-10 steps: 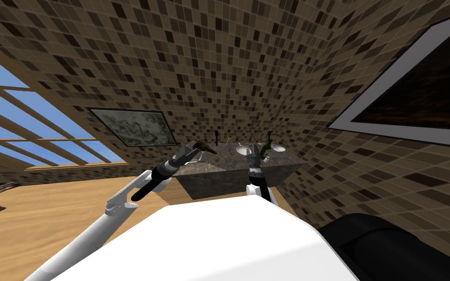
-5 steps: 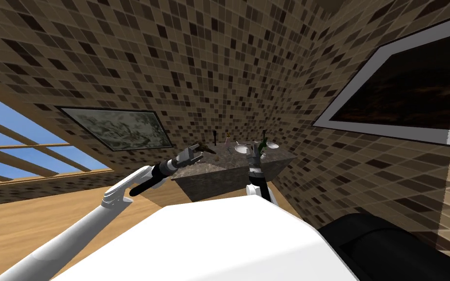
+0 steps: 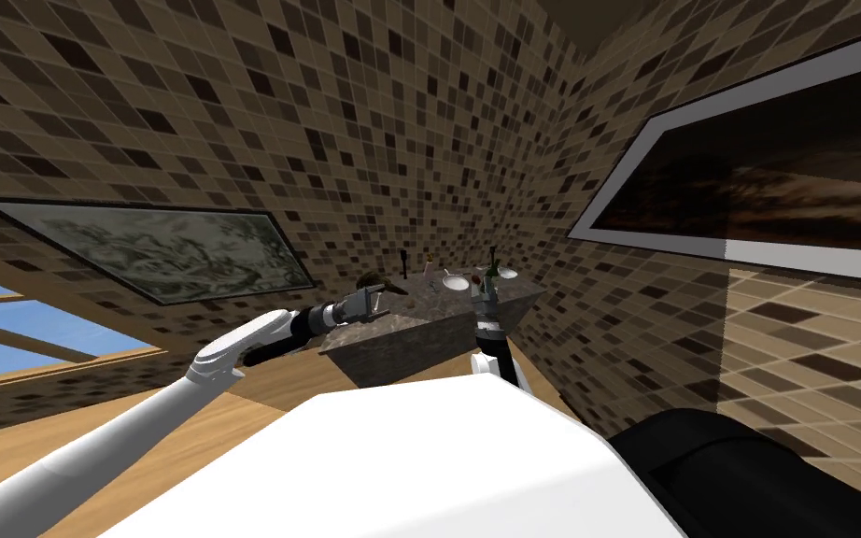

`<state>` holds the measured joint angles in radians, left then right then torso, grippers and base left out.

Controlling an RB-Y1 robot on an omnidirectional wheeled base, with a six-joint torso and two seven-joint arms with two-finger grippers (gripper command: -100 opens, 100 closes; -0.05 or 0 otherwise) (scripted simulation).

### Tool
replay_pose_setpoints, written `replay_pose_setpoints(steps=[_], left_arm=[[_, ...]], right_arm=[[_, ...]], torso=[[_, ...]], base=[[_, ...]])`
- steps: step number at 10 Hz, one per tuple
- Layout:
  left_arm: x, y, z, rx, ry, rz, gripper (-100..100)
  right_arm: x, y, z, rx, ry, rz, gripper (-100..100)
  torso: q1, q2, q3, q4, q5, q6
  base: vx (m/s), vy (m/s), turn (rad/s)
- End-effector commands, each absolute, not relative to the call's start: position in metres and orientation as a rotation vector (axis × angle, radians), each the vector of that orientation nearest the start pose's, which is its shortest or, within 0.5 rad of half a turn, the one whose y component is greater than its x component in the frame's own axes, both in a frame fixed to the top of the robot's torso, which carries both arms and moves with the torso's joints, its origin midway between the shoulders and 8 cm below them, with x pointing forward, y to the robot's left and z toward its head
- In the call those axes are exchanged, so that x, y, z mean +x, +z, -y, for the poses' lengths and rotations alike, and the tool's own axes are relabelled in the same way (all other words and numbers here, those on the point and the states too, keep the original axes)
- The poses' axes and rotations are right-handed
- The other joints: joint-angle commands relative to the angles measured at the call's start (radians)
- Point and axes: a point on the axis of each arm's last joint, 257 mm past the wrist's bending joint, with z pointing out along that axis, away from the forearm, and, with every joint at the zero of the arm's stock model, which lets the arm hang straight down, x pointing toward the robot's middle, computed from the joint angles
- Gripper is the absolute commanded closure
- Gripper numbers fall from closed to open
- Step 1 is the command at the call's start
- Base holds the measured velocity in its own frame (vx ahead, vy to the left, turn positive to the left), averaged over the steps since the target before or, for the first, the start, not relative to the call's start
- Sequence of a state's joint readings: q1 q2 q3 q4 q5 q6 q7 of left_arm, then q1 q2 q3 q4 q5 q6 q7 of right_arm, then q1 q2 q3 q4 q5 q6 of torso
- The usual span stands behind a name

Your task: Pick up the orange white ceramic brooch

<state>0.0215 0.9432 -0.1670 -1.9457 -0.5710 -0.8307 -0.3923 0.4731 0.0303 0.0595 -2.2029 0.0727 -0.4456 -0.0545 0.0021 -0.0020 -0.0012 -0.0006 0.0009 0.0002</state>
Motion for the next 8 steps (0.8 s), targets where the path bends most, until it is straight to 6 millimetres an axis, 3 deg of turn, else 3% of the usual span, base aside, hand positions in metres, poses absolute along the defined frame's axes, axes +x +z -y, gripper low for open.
replay_pose_setpoints(steps=[1, 5, 8], left_arm=[[0.36, -0.075, -0.129, 1.167, -0.625, -1.05, -100], [0.364, -0.119, -0.148, 1.394, -0.492, -1.086, -100], [0.366, -0.159, -0.178, 1.586, -0.383, -1.119, -100]], right_arm=[[0.373, -0.012, 0.254, 0.749, 1.352, -0.693, 0], [0.373, -0.012, 0.254, 0.749, 1.352, -0.693, 0], [0.373, -0.012, 0.254, 0.749, 1.352, -0.693, 0]], torso=[[0.0, 0.0, 0.0, 0.0, 0.0, 0.0], [-0.002, -0.001, 0.0, 0.0, 0.0, 0.0], [-0.003, -0.001, -0.001, 0.0, -0.001, -0.001]], base=[[-0.015, 0.041, -0.135], [-0.011, 0.022, -0.215], [-0.003, 0.0, -0.248]])
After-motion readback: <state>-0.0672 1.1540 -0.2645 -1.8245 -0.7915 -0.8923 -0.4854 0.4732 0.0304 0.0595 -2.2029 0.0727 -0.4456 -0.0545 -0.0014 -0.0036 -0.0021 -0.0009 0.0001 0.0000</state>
